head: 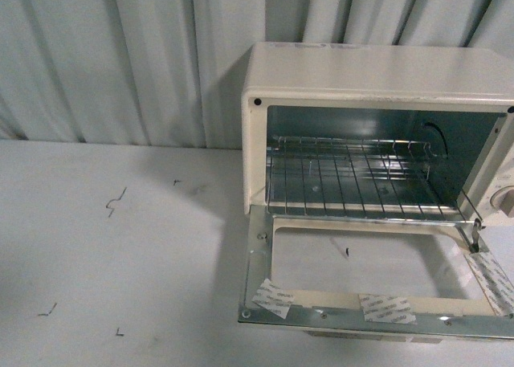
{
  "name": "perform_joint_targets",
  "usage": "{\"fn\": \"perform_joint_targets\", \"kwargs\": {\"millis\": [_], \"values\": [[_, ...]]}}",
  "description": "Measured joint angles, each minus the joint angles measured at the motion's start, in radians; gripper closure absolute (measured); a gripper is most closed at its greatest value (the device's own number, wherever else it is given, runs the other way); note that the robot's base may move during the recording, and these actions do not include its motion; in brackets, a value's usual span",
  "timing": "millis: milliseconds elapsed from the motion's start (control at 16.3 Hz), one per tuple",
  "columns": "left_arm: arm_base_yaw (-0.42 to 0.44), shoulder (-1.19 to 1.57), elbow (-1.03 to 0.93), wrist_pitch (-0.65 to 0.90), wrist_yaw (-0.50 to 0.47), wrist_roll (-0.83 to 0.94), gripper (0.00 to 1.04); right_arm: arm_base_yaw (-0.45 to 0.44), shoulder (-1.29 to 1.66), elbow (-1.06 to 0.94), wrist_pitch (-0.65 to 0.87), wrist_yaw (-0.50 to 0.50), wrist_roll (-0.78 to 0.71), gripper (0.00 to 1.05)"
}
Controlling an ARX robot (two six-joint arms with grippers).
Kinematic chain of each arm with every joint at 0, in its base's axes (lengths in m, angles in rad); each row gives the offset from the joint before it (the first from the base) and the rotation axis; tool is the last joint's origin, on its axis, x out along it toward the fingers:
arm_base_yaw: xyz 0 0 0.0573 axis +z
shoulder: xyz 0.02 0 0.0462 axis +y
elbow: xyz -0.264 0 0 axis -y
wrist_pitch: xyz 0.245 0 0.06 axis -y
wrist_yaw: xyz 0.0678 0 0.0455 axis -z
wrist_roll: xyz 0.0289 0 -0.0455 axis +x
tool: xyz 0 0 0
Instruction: Open oven
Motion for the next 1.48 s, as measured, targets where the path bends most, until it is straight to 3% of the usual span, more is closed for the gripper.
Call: {"fn": "perform_joint_targets", "kwargs": {"millis": [185,246,1476], "values": [[0.0,0.0,0.0,0.0,0.0,0.0,0.1,0.0,0.0,0.0,0.0,0.0,0.0,0.06],[0.0,0.0,0.0,0.0,0.0,0.001,0.06,0.0,0.0,0.0,0.0,0.0,0.0,0.06],[0.0,0.0,0.0,0.0,0.0,0.0,0.07,0.0,0.0,0.0,0.0,0.0,0.0,0.06]]}}
